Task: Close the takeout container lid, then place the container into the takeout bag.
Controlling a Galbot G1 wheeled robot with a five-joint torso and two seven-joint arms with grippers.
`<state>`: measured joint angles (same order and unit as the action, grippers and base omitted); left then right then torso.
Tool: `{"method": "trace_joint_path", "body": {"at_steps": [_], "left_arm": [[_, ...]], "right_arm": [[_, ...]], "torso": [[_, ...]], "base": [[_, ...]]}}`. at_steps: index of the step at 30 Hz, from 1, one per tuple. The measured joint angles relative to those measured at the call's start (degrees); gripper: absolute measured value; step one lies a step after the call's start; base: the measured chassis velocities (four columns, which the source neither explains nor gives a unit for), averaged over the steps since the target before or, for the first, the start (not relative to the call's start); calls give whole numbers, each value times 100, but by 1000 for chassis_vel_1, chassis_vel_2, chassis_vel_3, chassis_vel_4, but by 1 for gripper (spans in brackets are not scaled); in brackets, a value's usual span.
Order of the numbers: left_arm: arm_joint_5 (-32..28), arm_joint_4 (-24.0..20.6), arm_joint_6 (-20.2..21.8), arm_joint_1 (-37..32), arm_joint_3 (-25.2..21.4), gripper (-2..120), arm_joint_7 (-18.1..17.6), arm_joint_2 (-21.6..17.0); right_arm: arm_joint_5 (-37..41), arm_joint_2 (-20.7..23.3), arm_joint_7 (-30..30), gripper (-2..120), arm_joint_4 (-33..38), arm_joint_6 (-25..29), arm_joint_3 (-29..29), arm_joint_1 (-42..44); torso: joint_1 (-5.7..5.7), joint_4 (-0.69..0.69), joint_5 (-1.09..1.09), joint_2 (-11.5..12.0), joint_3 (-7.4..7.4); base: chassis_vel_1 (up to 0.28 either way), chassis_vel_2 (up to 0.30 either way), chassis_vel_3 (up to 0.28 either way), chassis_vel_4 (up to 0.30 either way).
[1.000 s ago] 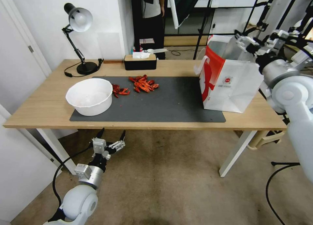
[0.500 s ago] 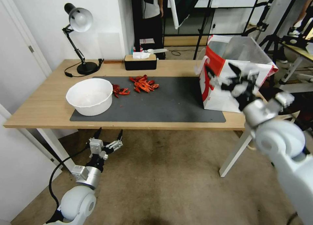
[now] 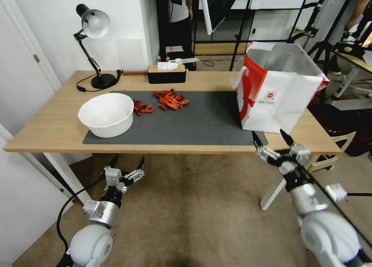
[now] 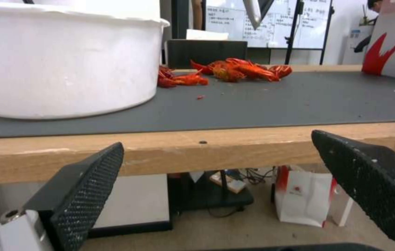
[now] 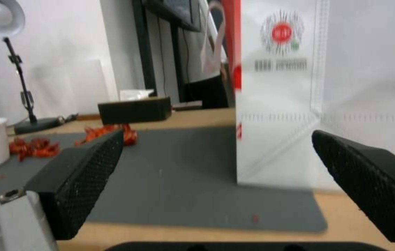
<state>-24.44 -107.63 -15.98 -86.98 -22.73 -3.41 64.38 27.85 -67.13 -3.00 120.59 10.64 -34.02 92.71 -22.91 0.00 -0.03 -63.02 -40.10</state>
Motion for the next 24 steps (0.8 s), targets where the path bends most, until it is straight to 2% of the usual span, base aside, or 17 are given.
{"method": "trace_joint_path", "body": {"at_steps": [9,14,24], "left_arm": [[52,18,-182,-123,-38,100,41,50],[104,67,-323,-130,-37,100,40,72],[106,72,-328,-129,-35,100,38,73]], "right_arm": [[-423,-438,41,100,-397,375,295,201],[-430,-466,55,100,-456,391,356,209],[-420,-456,59,100,-457,388,359,192]], "torso": [[-1,0,2,0,-1],[-1,0,2,0,-1],[-1,0,2,0,-1]], "base": [[0,0,0,0],[0,0,0,0],[0,0,0,0]]}}
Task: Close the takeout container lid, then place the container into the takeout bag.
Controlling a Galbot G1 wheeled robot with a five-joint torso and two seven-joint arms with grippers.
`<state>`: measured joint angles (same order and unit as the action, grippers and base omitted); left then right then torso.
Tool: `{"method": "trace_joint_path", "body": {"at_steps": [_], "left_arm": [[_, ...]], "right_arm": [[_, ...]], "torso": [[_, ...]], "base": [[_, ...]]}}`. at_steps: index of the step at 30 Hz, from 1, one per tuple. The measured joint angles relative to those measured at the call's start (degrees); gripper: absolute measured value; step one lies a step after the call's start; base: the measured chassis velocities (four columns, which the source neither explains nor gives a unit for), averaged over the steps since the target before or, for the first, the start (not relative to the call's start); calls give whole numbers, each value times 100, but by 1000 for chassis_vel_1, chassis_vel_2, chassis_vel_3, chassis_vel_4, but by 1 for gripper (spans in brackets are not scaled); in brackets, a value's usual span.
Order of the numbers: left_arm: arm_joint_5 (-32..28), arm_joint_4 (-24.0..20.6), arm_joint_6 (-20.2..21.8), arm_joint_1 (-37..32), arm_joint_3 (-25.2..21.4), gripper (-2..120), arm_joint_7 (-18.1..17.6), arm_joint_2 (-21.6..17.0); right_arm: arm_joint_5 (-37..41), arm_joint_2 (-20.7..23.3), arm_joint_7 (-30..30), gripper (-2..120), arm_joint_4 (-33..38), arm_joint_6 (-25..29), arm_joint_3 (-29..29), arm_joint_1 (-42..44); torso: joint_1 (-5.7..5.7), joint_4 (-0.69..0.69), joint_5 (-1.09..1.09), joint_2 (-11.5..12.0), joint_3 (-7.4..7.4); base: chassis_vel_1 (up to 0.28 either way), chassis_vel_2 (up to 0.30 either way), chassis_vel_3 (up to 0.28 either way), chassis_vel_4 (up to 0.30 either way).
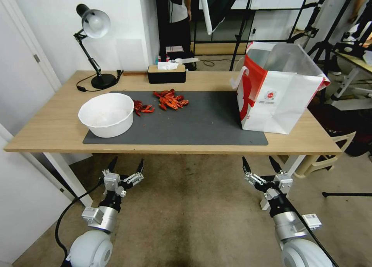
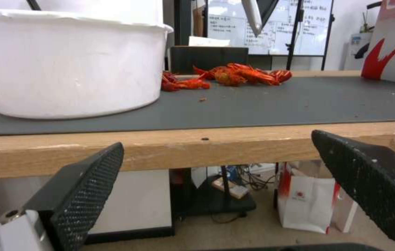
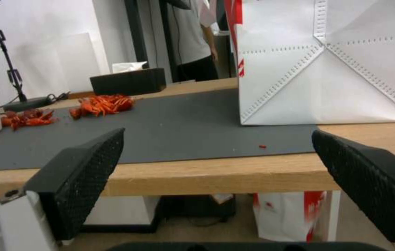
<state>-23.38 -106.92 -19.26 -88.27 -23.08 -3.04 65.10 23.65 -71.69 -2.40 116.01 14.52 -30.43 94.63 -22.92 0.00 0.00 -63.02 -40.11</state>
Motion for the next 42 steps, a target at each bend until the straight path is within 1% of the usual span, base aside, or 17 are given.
{"method": "trace_joint_path", "body": {"at_steps": [42], "left_arm": [[-3,2,13,3,6,100,-3,-3]], "right_arm": [[28,15,7,100,12,-28,-3,-19]], "torso": [[0,0,0,0,0]], "base": [[0,0,0,0]]}}
